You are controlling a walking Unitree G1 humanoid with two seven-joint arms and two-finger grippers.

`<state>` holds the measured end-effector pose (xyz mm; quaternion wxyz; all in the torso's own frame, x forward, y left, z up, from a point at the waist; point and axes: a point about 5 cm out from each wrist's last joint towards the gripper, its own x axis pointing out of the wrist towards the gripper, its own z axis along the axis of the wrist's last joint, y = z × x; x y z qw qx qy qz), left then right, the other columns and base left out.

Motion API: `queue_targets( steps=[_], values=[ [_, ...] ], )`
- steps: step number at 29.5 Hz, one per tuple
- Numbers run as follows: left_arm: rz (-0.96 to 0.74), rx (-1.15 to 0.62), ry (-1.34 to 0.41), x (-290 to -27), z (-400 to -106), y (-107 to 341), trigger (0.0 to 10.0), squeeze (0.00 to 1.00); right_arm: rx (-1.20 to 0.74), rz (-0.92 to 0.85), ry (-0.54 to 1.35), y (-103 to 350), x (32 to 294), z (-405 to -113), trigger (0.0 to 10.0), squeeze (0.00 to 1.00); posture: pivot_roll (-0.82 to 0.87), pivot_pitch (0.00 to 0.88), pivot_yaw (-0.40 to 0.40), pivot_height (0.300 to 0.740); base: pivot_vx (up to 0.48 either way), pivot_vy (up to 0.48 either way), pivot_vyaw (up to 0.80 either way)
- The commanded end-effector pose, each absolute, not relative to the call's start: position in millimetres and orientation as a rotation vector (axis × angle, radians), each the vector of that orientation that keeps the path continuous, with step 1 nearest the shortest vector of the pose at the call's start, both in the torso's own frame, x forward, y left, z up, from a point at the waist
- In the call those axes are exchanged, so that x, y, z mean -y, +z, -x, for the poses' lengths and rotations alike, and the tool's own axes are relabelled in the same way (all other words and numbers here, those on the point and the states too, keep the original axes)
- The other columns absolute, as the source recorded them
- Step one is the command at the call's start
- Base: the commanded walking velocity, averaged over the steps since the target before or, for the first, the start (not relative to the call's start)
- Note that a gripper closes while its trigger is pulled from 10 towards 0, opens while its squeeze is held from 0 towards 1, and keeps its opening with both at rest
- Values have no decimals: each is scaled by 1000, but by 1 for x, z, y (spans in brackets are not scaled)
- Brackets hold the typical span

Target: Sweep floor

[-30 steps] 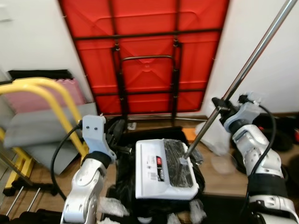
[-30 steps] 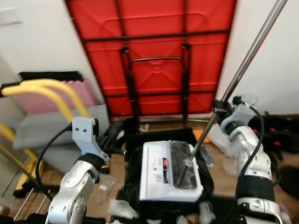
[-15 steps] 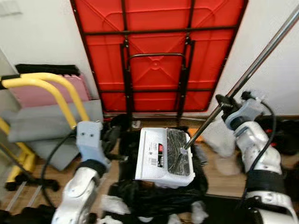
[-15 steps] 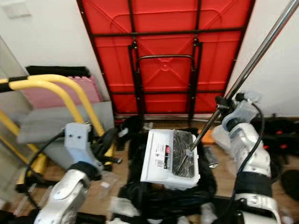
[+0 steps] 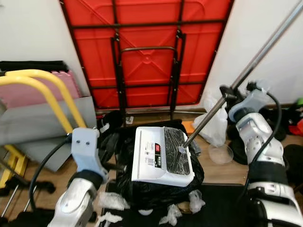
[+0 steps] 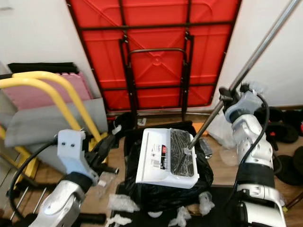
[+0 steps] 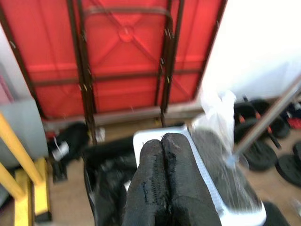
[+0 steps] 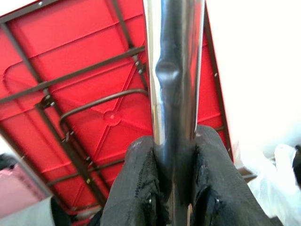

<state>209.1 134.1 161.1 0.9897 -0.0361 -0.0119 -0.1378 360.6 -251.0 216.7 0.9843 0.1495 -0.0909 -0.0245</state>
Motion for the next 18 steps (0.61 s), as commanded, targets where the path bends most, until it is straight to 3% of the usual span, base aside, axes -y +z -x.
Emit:
queue_targets(
  steps=[1, 10, 15, 18],
  values=[
    [81, 9, -287, -133, -206, 160, 10000, 0, 254, -303, -35, 230, 249, -363, 10000, 0, -76, 189, 5, 740, 0, 0, 0],
    [85, -4, -303, -129, -199, 164, 10000, 0, 317, -182, 27, 260, 224, -387, 10000, 0, -66, 208, 8, 740, 0, 0, 0],
    [70, -18, -317, -126, -192, 166, 10000, 0, 357, 66, 28, 288, 203, -402, 10000, 0, -60, 224, 2, 740, 0, 0, 0],
    [69, -21, -318, -126, -191, 166, 10000, 0, 367, 95, 26, 293, 198, -405, 10000, 0, -60, 224, 2, 740, 0, 0, 0]
  ],
)
